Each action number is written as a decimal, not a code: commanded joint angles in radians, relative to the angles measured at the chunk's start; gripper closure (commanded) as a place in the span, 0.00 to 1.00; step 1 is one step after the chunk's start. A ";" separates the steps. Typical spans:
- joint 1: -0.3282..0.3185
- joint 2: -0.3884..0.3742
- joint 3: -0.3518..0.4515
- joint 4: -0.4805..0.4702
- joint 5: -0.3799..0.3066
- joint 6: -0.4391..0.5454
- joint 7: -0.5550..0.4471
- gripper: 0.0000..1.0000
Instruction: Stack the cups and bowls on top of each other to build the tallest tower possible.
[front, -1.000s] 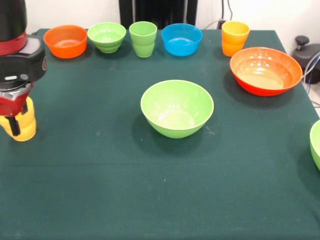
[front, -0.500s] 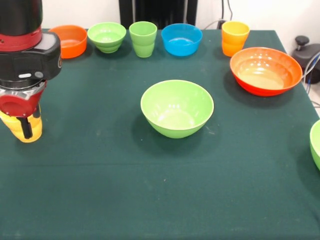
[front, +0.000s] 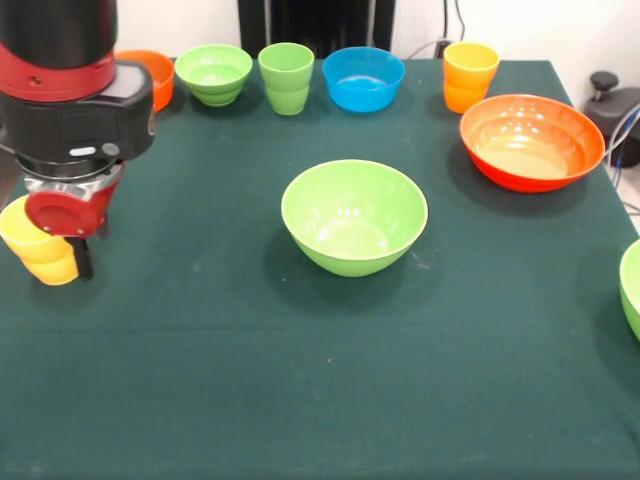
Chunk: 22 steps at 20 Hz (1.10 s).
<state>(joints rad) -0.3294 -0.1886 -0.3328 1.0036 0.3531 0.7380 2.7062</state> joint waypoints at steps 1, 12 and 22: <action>0.074 0.007 0.029 0.099 0.042 0.093 0.250 0.00; 0.018 -0.060 0.011 0.092 0.031 0.121 0.071 0.00; -0.046 -0.125 -0.014 0.044 -0.004 0.228 0.005 0.00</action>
<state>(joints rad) -0.3467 -0.2779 -0.3852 1.0267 0.3950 0.8126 2.7081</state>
